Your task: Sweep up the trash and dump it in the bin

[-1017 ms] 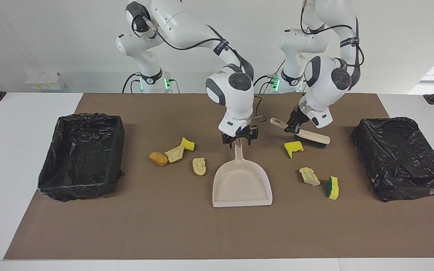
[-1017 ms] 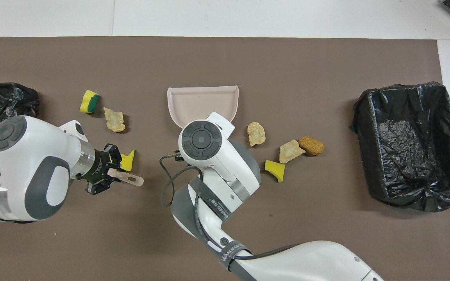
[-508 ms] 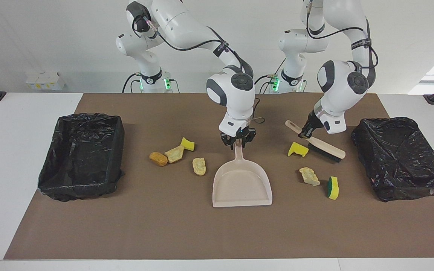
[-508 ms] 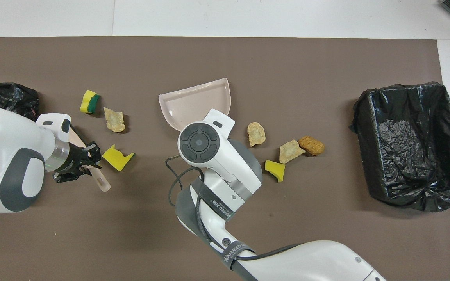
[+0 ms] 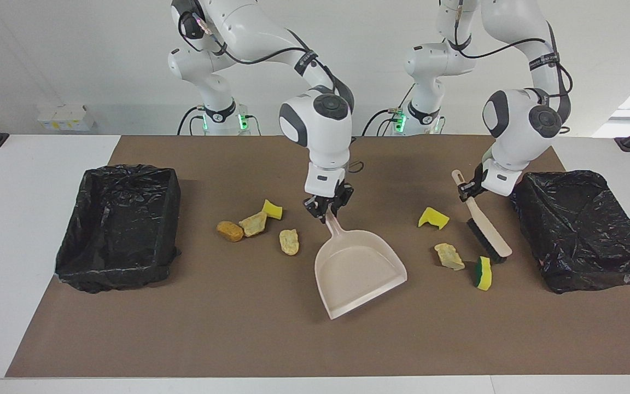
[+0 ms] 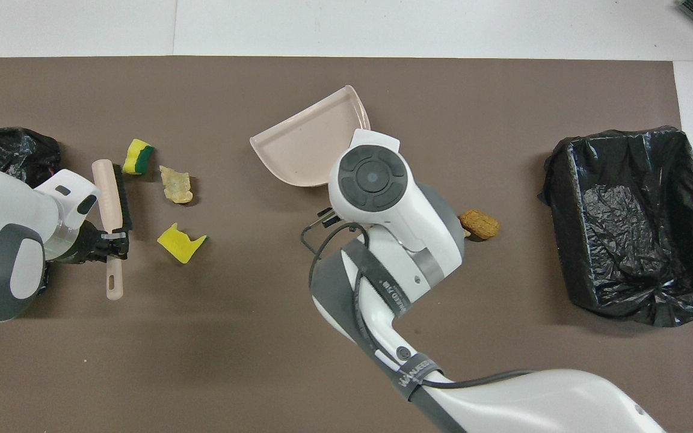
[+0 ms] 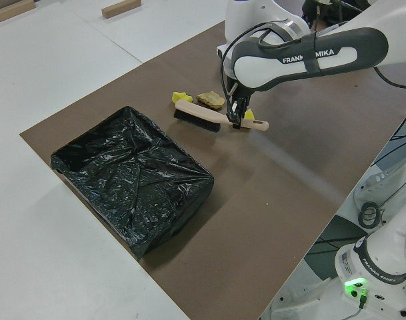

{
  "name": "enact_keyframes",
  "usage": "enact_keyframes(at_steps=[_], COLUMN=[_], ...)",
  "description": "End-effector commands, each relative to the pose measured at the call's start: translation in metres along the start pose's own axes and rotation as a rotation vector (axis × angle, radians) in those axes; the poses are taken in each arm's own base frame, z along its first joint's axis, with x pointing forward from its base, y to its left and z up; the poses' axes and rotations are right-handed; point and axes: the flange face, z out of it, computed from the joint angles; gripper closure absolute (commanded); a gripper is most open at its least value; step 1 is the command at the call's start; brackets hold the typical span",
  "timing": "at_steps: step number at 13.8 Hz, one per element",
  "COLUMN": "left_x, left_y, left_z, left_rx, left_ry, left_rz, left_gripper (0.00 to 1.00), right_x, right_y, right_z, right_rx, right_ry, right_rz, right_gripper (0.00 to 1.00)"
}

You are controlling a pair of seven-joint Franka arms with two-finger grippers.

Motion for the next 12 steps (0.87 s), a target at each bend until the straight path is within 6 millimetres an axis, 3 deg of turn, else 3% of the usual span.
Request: enact_keyframes(at_steps=[1,3,7,10,12], left_x=[0.016,0.025,0.035,0.066,0.078], left_y=[-0.025,-0.039,-0.039,-0.041,-0.045], left_z=[-0.005,-0.009,-0.011,-0.031,-0.034], left_rx=[0.015,0.019,0.028,0.05,0.163], left_ry=[0.03,0.085,0.113,0.156,0.14], left_rz=[0.227,0.32,0.469,0.589,0.701], left_gripper=[1.0,1.0,1.0,1.0,1.0], right_x=[-0.016,-0.021,-0.023,-0.02,-0.019], right_y=[0.045,0.053,0.073,0.079,0.079], right_z=[-0.009,-0.006,-0.004,-0.006,-0.005], right_rx=[0.024,0.025,0.015,-0.049,-0.051], right_ry=[-0.065,-0.093,-0.09,-0.112,-0.112], right_rz=[-0.163,-0.302,-0.539,-0.796,-0.819], right_gripper=[1.0,1.0,1.0,1.0,1.0])
